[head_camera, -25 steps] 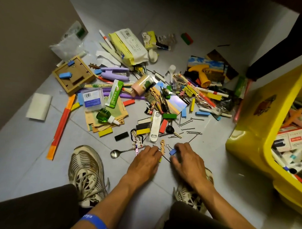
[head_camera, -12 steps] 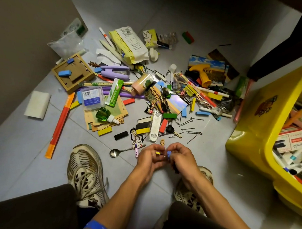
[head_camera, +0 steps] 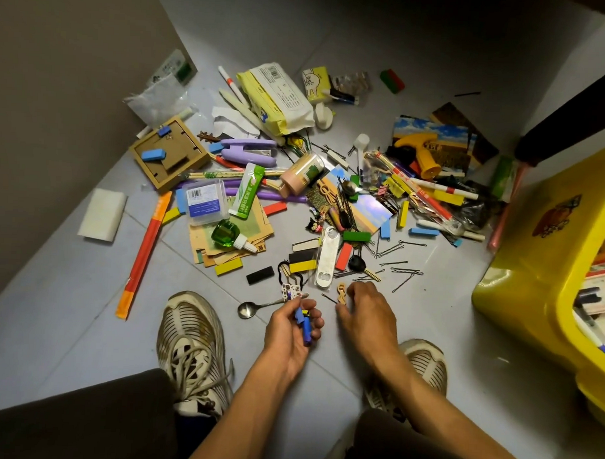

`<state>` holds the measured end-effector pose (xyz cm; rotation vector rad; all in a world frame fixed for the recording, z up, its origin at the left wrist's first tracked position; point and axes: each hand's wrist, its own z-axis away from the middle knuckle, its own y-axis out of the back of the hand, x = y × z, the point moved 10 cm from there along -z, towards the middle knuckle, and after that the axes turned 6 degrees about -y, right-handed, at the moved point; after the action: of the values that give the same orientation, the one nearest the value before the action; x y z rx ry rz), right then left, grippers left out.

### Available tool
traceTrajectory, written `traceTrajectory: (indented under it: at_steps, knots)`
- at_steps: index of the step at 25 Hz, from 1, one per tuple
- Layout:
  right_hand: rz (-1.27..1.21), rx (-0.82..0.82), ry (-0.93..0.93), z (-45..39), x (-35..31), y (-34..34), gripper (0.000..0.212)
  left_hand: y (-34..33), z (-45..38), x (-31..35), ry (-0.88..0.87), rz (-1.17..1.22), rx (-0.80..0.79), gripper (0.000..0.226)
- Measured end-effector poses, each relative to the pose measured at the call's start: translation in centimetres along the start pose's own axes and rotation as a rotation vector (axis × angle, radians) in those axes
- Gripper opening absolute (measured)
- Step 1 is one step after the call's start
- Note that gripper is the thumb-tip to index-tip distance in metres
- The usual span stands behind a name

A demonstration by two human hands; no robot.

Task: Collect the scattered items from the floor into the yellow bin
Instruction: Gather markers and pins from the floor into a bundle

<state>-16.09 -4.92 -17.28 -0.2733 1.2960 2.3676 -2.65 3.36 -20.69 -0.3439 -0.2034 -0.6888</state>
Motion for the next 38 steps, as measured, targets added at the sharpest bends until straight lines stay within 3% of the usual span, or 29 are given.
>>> traceTrajectory:
  at_steps: [2,6,9,12,16,19,21,24,26,28,31,33,36,38]
  knots:
    - [0.053,0.029,0.027,-0.8,-0.6,-0.4,0.012,0.9,-0.2,0.5,-0.015,0.027,0.045,0.024]
    - [-0.403,-0.031,0.025,0.0,-0.7,0.7,0.013,-0.1,-0.5,0.0,-0.004,0.044,0.017,0.028]
    - [-0.452,-0.112,0.161,2.0,-2.3,0.8,0.001,-1.3,-0.8,-0.3,0.003,0.094,-0.028,0.04]
    - [-0.163,0.078,0.149,1.2,-1.0,1.9,0.013,-0.9,-0.8,0.0,0.001,0.04,-0.013,0.04]
    - [0.348,0.102,0.2,-0.5,-2.4,-0.3,0.015,0.0,-0.6,0.8,-0.02,0.014,-0.025,0.039]
    - [0.46,0.065,0.214,-1.8,-3.2,-1.0,0.016,0.4,-1.0,1.1,-0.053,-0.03,-0.027,0.031]
    - [0.274,0.044,0.114,-2.4,-2.4,0.5,0.014,0.7,-1.1,1.0,-0.074,-0.102,-0.027,0.028]
    - [-0.378,-0.05,-0.049,-1.1,-1.1,2.2,0.009,0.2,-1.3,1.2,-0.138,-0.222,-0.051,0.025]
    - [-0.554,-0.195,-0.013,1.0,-2.2,1.7,0.007,-0.6,-1.3,1.1,-0.18,-0.244,-0.072,0.023]
    - [-0.575,-0.329,0.019,2.6,-2.9,0.6,0.005,-1.3,-1.1,0.9,-0.188,-0.235,-0.108,0.024]
    - [-0.484,-0.208,-0.02,2.3,-0.7,0.9,0.008,-2.1,-0.5,0.5,-0.132,-0.223,-0.171,0.026]
    - [-0.22,-0.038,-0.005,2.0,1.0,1.9,0.005,-2.1,-0.3,0.4,-0.087,-0.189,-0.172,0.029]
    - [0.181,0.024,0.155,2.5,1.1,0.6,0.014,-1.9,-0.4,0.1,-0.056,-0.116,-0.143,0.033]
    - [0.368,0.055,0.275,2.6,0.2,-0.7,0.006,-2.1,-0.4,-0.1,-0.046,-0.075,-0.138,0.033]
